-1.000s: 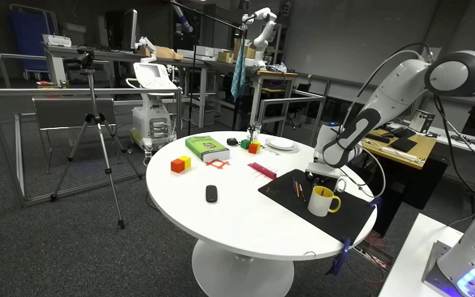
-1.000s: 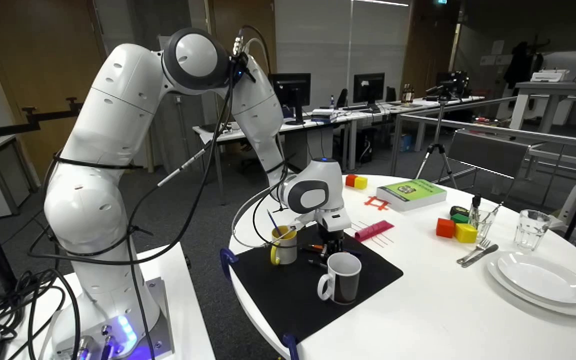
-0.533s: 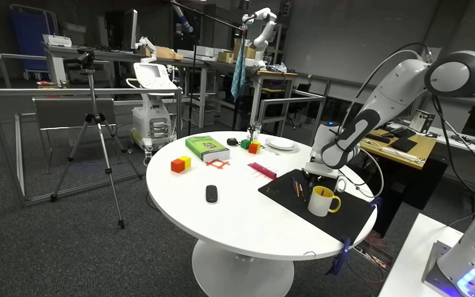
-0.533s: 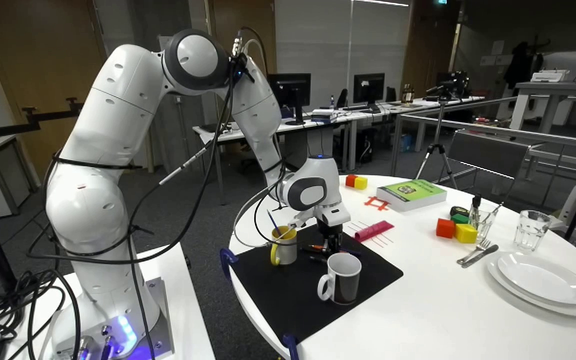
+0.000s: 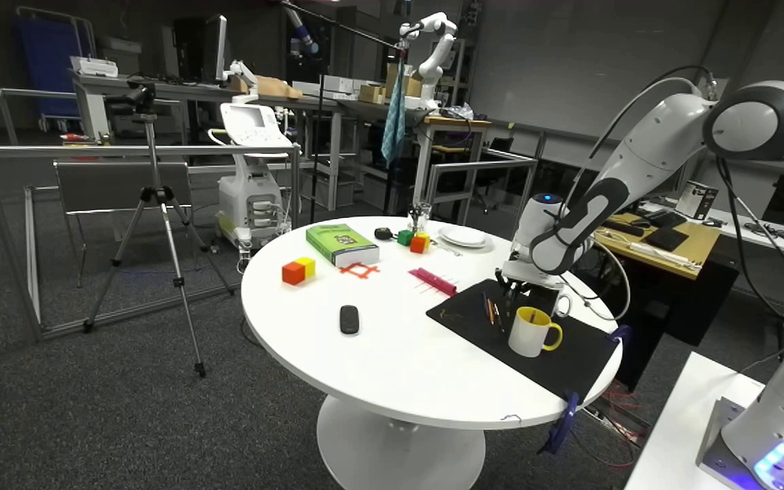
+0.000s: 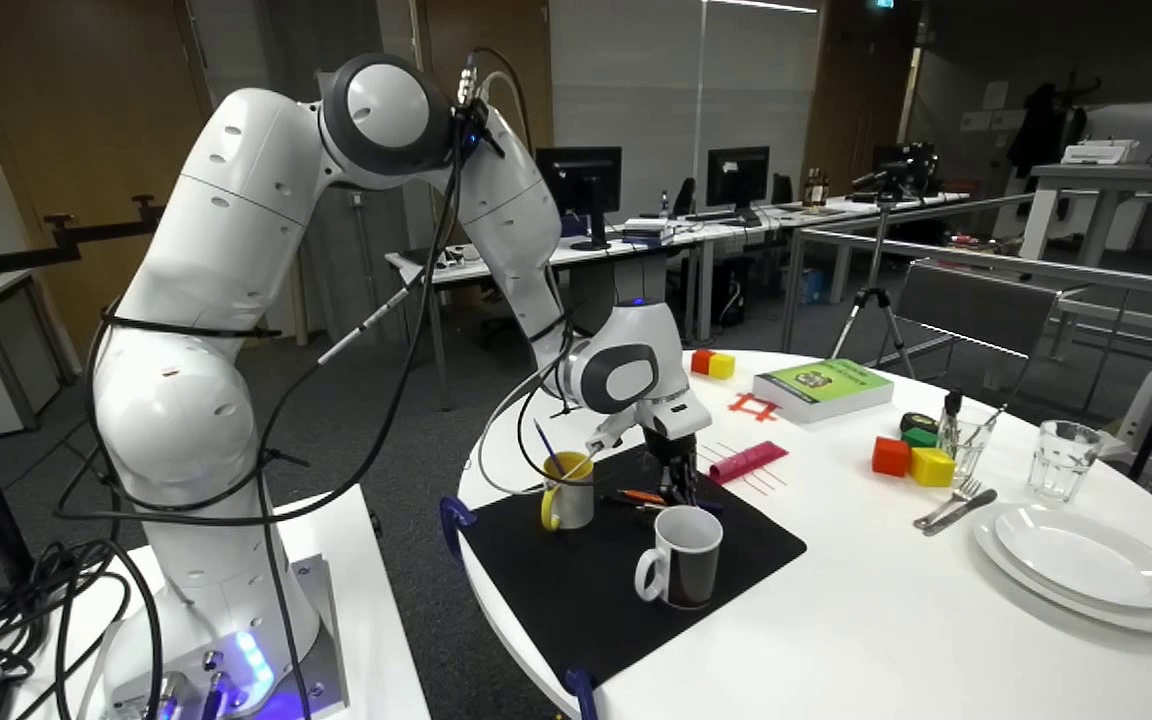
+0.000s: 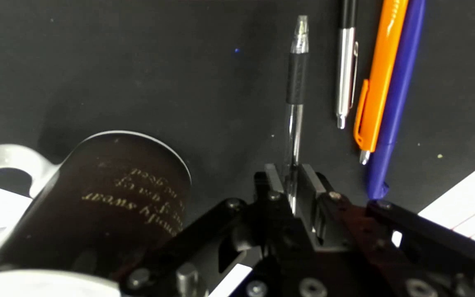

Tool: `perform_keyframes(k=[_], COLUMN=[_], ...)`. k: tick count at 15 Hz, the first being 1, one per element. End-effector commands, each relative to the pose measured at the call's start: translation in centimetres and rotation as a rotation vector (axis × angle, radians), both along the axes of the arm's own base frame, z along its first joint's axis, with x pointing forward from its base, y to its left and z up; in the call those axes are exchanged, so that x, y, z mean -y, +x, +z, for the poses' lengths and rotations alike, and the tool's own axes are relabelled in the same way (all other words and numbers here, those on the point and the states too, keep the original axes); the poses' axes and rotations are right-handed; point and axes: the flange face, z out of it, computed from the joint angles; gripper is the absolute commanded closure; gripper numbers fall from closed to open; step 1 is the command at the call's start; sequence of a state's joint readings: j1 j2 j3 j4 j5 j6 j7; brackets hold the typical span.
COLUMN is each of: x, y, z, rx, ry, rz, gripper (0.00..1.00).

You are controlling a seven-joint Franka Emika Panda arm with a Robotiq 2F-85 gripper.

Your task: Pick up one pen and put in the mug on the right

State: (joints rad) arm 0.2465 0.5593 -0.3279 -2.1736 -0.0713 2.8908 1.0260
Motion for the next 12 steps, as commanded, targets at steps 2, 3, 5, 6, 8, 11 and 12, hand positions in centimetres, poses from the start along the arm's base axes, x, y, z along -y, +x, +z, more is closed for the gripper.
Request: perform_keyframes(k=[2,3,5,6,8,11,12], x=[1.0,1.2,1.6,1.7,1.9,1.7,1.6], y=[0.0,0.0,-0.1,-0.2,-0.3,-0.9,-1.2], z=[3.0,3.4,4.7,5.3,6.5,7.9,8.5], rx=[0.075,0.089,0.124,0.142,0.168,0.181,0.186], ry=[-0.026,-0.029,-0.035,-0.038,-0.04,-0.043,-0.047], rz=[0.038,0.038,0.038,0.039,0.035,0.036,0.038], gripper=[0.96,0.96,0.96,0.96,0.96,0.96,0.96])
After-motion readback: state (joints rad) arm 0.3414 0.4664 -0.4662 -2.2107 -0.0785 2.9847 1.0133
